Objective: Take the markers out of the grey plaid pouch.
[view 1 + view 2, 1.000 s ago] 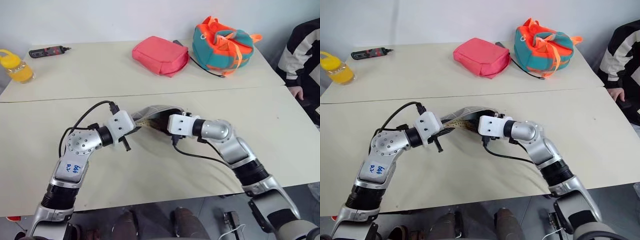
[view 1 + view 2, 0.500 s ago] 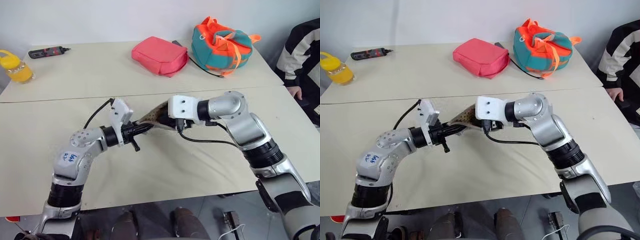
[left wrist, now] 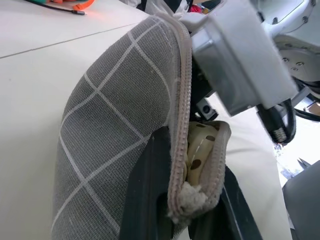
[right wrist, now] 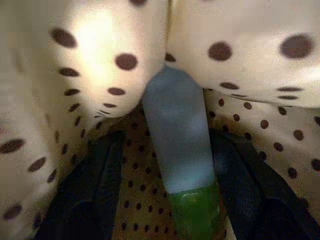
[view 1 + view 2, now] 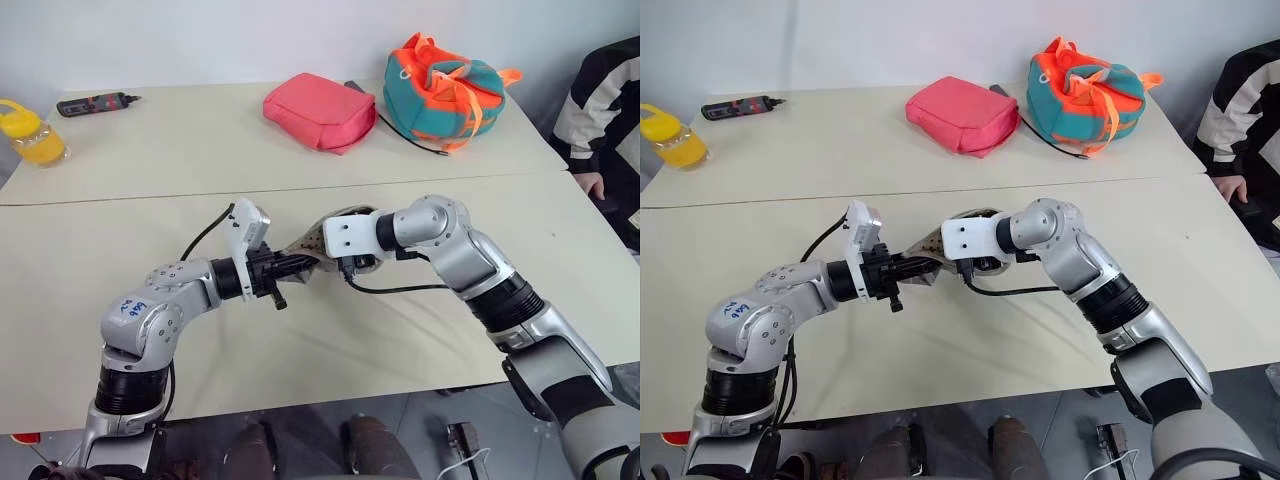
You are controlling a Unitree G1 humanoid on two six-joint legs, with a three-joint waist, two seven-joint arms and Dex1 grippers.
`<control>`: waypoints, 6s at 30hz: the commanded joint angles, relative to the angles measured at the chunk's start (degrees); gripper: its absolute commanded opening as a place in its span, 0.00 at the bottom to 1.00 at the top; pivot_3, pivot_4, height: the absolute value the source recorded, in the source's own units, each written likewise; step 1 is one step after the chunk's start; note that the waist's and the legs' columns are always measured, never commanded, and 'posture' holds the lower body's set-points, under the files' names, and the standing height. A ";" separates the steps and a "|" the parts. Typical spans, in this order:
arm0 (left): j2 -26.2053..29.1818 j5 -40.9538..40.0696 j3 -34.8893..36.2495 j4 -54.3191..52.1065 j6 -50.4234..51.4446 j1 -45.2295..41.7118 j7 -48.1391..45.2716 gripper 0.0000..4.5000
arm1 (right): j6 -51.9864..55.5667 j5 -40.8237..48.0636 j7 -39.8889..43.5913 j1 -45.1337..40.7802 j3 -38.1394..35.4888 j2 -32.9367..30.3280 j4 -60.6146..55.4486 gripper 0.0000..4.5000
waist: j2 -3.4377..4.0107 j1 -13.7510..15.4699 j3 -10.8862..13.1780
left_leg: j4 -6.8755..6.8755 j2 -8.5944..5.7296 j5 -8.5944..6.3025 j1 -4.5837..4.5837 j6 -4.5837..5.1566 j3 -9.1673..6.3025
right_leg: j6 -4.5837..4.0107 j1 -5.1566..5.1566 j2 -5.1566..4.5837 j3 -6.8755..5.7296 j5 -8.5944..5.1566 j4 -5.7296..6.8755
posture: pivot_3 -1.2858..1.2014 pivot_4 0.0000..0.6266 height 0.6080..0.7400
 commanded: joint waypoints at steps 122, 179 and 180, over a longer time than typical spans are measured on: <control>-2.11 -0.40 -2.28 -2.02 -10.73 5.44 6.23 0.00 | 7.39 5.63 8.22 1.93 -6.09 -7.39 -13.01 0.54 | -0.01 0.11 0.02 | -0.09 -0.01 -0.16 -0.01 0.13 -0.22 | 0.01 0.26 -0.01 0.03 0.01 -0.68 | 0.52 0.24 1.00; -2.24 -3.00 -2.99 -2.99 -7.59 5.49 3.24 0.00 | -3.85 -6.26 2.26 2.57 1.23 -2.03 4.02 0.34 | 0.00 -0.08 0.01 | 0.00 0.01 -0.18 0.06 0.16 -0.15 | 0.01 0.33 0.00 0.09 0.01 -0.70 | 0.52 0.24 1.00; -2.25 -2.97 -2.97 -3.03 -7.56 5.58 3.24 0.00 | -3.96 -6.31 2.28 2.57 1.10 -2.05 4.13 0.34 | 0.00 -0.09 0.01 | 0.00 0.02 -0.18 0.08 0.15 -0.15 | 0.01 0.35 0.00 0.09 0.01 -0.69 | 0.52 0.24 1.00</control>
